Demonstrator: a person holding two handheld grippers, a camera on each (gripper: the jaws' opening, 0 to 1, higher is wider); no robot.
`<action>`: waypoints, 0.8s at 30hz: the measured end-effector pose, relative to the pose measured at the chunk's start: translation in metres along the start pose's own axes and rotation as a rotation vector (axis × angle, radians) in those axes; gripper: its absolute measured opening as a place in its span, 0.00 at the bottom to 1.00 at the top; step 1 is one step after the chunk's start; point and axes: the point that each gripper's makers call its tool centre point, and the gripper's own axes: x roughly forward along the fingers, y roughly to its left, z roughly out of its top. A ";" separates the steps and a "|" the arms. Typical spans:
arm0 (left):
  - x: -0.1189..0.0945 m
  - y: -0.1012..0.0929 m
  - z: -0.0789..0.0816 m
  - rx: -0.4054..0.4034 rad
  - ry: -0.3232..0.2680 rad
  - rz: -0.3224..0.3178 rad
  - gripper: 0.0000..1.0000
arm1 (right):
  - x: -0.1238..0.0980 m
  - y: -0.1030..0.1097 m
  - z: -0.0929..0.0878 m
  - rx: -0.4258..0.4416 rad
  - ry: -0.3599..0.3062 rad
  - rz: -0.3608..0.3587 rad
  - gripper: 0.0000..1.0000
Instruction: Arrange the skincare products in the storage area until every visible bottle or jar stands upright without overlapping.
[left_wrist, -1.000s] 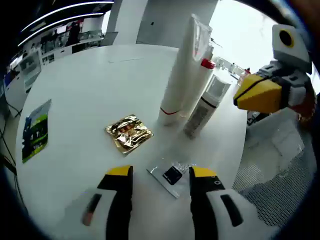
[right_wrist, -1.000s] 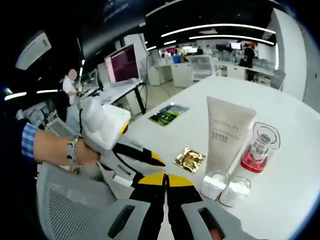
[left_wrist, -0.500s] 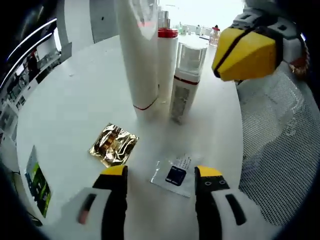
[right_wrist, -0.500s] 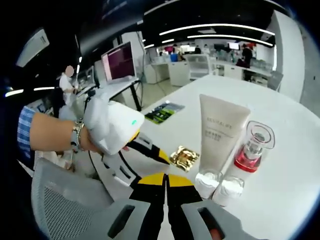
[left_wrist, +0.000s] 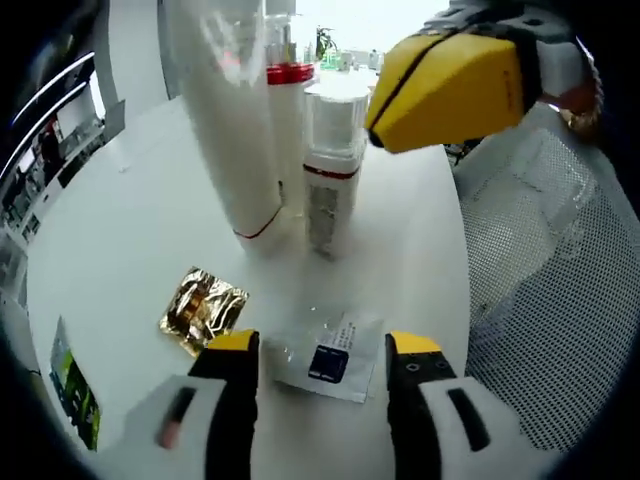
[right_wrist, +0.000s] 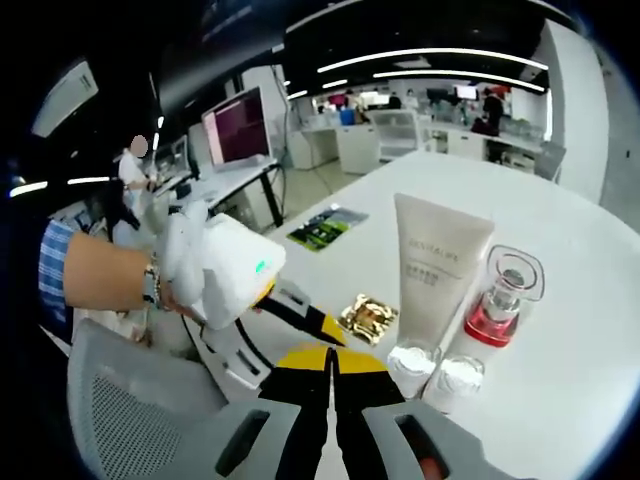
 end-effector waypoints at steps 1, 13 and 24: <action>0.002 -0.001 0.000 0.011 0.009 -0.002 0.49 | 0.000 0.001 0.000 -0.002 0.001 0.003 0.00; 0.005 0.001 -0.006 0.082 0.040 -0.003 0.48 | 0.000 0.003 -0.002 -0.003 0.007 0.012 0.00; 0.002 0.004 -0.010 0.088 0.038 -0.009 0.37 | 0.001 0.003 -0.004 -0.004 0.017 0.012 0.00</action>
